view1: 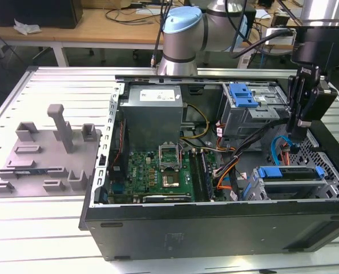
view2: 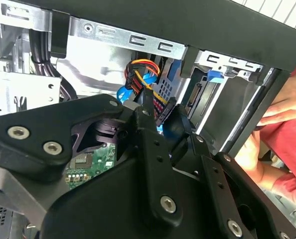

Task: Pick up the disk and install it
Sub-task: 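Insert the first disk wire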

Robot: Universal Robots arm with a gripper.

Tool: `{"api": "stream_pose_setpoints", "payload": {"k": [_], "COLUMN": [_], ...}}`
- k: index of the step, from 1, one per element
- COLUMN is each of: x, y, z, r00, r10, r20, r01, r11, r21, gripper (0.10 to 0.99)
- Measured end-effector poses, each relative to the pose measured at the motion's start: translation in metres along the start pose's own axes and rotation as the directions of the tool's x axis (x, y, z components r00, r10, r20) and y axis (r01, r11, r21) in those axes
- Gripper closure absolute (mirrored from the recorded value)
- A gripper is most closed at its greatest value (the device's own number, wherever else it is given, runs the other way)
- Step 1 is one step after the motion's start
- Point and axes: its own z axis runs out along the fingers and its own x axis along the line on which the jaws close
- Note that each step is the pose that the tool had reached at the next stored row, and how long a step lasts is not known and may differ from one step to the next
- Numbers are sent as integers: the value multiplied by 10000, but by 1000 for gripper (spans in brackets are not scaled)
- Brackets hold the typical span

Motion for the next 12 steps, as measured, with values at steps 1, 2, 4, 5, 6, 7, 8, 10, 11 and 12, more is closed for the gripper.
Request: {"api": "stream_pose_setpoints", "payload": {"k": [1, 2, 4, 5, 6, 7, 8, 10, 11, 12], "x": [0, -1, -3, -4, -5, -6, -7, -10, -11, -11], "y": [1, 1, 2, 2, 2, 2, 2, 3, 4, 4], "z": [2, 4, 10, 12, 15, 17, 18, 19, 19, 19], "r00": [10000, 10000, 10000, 10000, 10000, 10000, 10000, 10000, 10000, 10000], "r10": [5, 8, 9, 9, 8, 8, 8, 8, 7, 6], "r20": [-19, -42, -68, -81, -87, -91, -93, -91, -92, -95], "r01": [-5, -8, -9, -9, -8, -8, -8, -8, -7, -6], "r11": [10000, 10000, 10000, 10000, 10000, 10000, 10000, 10000, 10000, 10000], "r21": [3, 8, 13, 17, 19, 19, 20, 20, 19, 10], "gripper": [737, 737, 737, 737, 737, 737, 737, 737, 737, 737]}}
